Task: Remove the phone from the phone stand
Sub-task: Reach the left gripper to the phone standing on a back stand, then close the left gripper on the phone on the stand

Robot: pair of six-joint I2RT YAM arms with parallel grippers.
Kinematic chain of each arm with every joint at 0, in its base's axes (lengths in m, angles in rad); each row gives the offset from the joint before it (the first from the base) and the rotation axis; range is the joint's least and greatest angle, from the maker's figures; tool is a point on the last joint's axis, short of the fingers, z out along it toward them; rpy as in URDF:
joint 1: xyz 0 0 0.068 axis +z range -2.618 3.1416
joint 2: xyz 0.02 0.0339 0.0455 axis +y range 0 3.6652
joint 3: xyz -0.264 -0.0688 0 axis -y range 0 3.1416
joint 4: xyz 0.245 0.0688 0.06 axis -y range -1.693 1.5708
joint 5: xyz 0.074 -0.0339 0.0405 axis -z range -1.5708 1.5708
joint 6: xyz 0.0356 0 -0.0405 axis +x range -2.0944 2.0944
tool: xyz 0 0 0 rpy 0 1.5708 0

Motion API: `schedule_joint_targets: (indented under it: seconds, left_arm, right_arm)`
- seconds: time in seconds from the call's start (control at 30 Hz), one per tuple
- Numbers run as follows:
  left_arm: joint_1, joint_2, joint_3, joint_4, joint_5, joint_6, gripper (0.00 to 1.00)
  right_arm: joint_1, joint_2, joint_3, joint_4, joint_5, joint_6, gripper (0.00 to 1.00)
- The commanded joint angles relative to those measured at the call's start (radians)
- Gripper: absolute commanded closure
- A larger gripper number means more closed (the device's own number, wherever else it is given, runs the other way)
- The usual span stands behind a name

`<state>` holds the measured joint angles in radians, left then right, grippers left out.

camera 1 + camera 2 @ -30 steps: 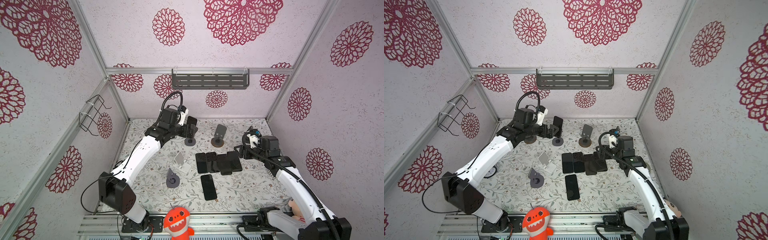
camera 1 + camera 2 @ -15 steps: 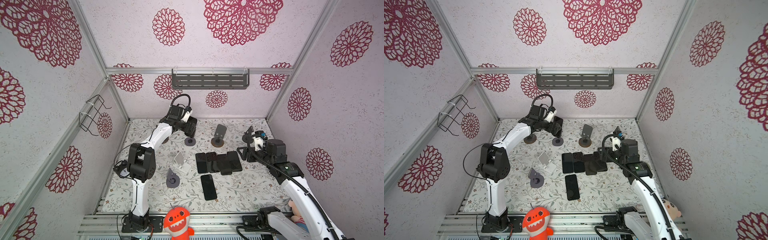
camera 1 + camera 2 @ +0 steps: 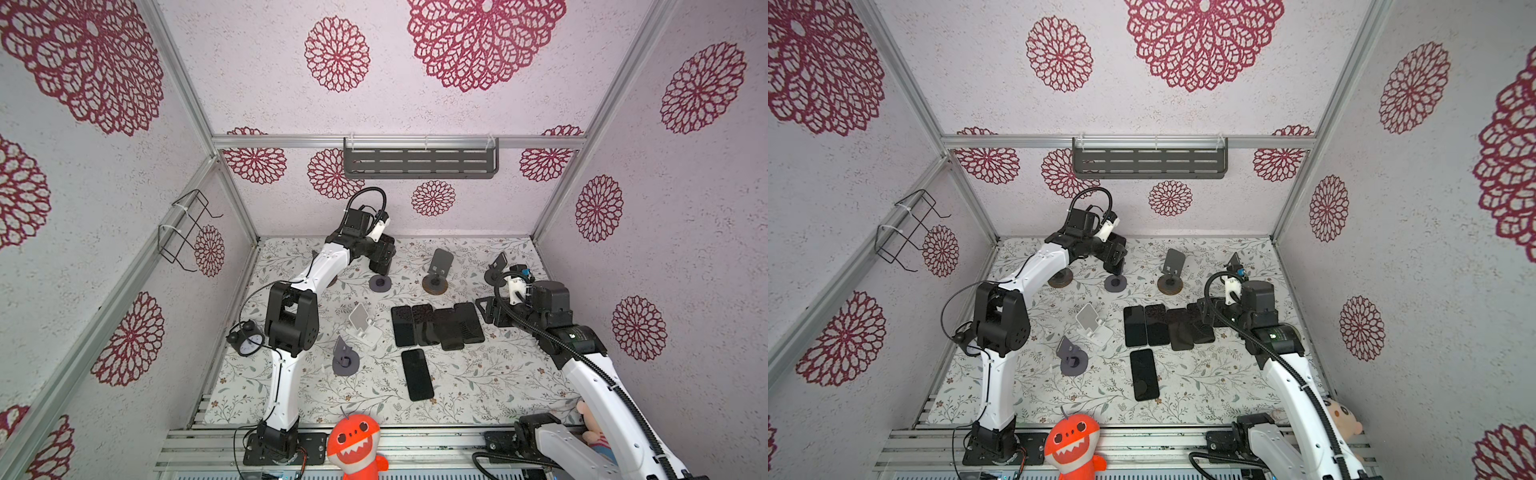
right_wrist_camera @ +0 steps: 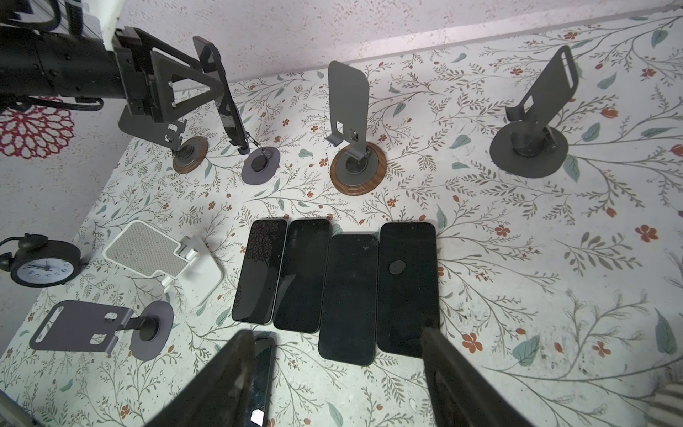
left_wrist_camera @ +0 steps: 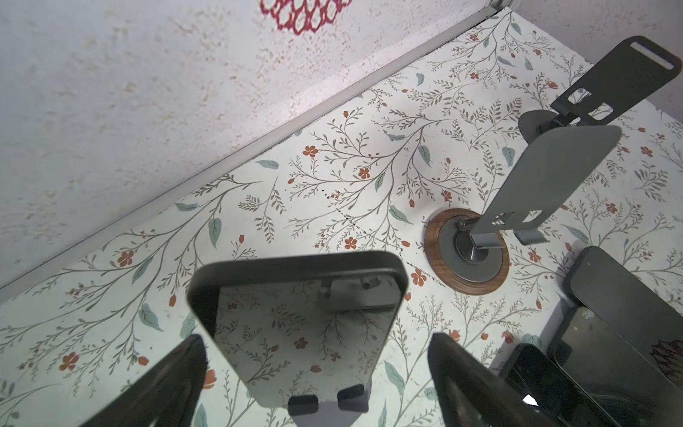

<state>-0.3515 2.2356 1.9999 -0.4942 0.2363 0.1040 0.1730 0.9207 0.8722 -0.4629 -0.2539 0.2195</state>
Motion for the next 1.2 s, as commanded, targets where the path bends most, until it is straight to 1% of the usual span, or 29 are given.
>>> schedule_joint_targets:
  seconds: [0.0, 0.1, 0.43, 0.6, 0.8, 1.0, 1.07, 1.17]
  left_arm:
    - [0.004, 0.037, 0.05, -0.002, 0.016, 0.015, 0.03]
    - [0.004, 0.054, 0.07, -0.01, 0.017, 0.009, 0.01]
    - [0.005, 0.065, 0.091, -0.021, 0.02, -0.012, 0.26]
    - [0.006, 0.062, 0.094, -0.012, 0.008, -0.023, 0.35]
    - [0.006, 0.017, 0.1, -0.012, 0.017, -0.049, 0.36]
    - [0.006, -0.092, 0.107, -0.033, 0.021, -0.1, 0.37]
    - [0.006, -0.126, 0.114, -0.043, 0.027, -0.12, 0.37]
    - [0.004, -0.164, 0.141, -0.082, 0.052, -0.166, 0.4]
  right_arm:
    - [0.005, -0.011, 0.002, -0.002, 0.021, -0.001, 0.25]
    - [0.005, -0.015, 0.004, -0.005, 0.028, -0.008, 0.25]
    - [0.005, -0.011, -0.007, -0.003, 0.027, -0.018, 0.26]
    - [0.005, -0.01, -0.006, -0.005, 0.026, -0.022, 0.26]
    - [0.005, -0.004, 0.0, -0.011, 0.017, -0.036, 0.26]
    - [0.008, 0.007, 0.012, 0.021, -0.029, -0.06, 0.26]
    - [0.012, 0.031, 0.029, 0.044, -0.063, -0.057, 0.26]
    - [0.05, 0.085, 0.092, 0.054, -0.072, -0.07, 0.26]
